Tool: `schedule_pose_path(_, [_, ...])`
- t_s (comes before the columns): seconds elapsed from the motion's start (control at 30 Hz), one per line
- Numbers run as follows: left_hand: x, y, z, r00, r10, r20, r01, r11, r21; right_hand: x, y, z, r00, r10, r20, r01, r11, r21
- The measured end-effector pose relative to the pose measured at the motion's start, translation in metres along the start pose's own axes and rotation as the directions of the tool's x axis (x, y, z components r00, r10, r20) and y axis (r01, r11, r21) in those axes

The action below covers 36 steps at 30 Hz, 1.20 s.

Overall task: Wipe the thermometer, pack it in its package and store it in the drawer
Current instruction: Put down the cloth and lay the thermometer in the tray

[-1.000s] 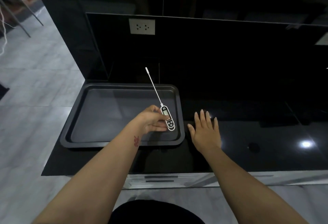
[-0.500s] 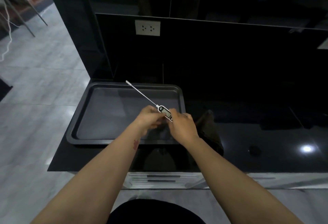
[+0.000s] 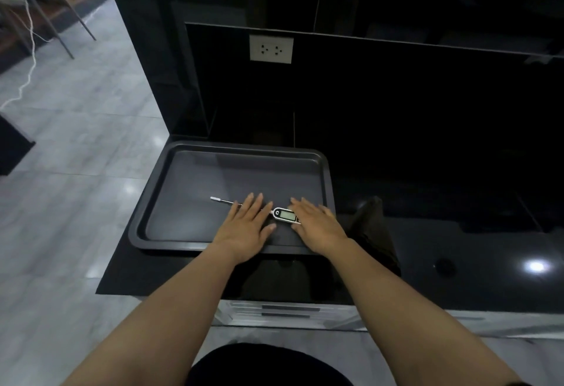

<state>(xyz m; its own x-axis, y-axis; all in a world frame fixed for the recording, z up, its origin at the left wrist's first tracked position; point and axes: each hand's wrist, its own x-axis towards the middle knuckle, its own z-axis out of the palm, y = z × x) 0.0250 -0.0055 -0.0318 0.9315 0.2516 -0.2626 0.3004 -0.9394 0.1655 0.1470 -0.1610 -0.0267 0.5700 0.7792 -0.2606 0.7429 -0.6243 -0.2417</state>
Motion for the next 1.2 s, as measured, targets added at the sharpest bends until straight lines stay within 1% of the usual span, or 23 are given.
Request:
schedule_pose_path(0.07, [-0.001,-0.002,0.004,0.999,-0.021,0.027,0.021,1.0,-0.006,-0.001,0.0,0.002,1.0,0.003,0.012,-0.003,1.0,-0.005])
schedule_pose_path(0.2, [-0.001,-0.003,0.007,0.999,-0.044,0.029,0.043,0.999,0.019,-0.002,-0.003,0.005,1.0,0.014,0.007,-0.013,0.999,-0.031])
schedule_pose_path(0.4, [-0.004,0.004,0.006,0.995,-0.093,0.034,0.092,0.995,0.033,-0.006,-0.009,0.007,0.995,0.099,-0.021,-0.101,0.992,-0.073])
schedule_pose_path(0.57, [-0.008,0.008,0.005,0.99,-0.136,0.028,0.135,0.99,0.044,-0.011,-0.012,0.007,0.991,0.126,-0.052,-0.13,0.987,-0.099])
schedule_pose_path(0.73, [-0.016,0.015,0.007,0.986,-0.167,-0.012,0.167,0.986,0.018,-0.02,-0.014,0.01,0.984,0.159,-0.081,-0.165,0.984,-0.067])
schedule_pose_path(0.97, [-0.042,0.026,0.022,0.966,-0.256,-0.044,0.255,0.966,-0.028,-0.046,-0.013,0.024,0.979,0.162,-0.126,-0.167,0.985,-0.033])
schedule_pose_path(1.2, [-0.07,0.03,0.035,0.958,-0.263,-0.118,0.263,0.965,-0.013,-0.072,-0.015,0.037,0.968,0.183,-0.173,-0.192,0.981,-0.035])
